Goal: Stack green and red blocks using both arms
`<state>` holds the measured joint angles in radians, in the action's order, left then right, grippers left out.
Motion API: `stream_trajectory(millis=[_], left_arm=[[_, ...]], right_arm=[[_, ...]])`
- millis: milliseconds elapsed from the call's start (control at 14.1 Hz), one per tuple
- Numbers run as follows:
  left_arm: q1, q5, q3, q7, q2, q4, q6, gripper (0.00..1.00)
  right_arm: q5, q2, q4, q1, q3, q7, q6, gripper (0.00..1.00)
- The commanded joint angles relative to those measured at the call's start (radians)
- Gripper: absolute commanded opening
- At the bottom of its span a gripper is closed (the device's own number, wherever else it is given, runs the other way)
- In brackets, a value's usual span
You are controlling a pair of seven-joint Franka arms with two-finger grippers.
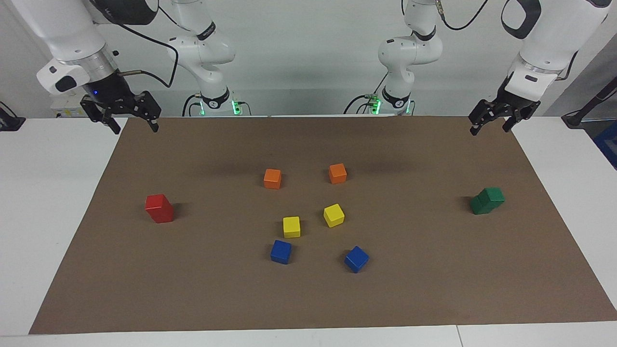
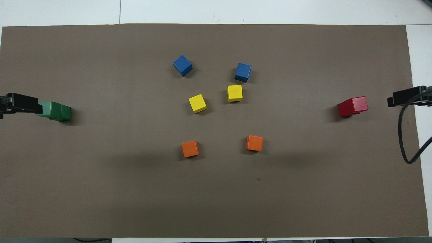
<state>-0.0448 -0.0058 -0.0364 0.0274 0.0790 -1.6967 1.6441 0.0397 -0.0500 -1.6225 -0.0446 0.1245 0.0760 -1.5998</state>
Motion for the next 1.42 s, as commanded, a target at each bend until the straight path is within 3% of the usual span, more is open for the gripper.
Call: stream_trajectory(millis=[0, 1349], left_arm=[[0.008, -0.013, 0.01, 0.003, 0.013, -0.009, 0.014, 1.0], [0.008, -0.013, 0.009, 0.005, 0.013, -0.006, 0.016, 1.0]], right_arm=[[-0.03, 0.004, 0.006, 0.023, -0.017, -0.012, 0.017, 1.0], [-0.073, -0.025, -0.068, 0.026, -0.02, -0.03, -0.02, 1.0]])
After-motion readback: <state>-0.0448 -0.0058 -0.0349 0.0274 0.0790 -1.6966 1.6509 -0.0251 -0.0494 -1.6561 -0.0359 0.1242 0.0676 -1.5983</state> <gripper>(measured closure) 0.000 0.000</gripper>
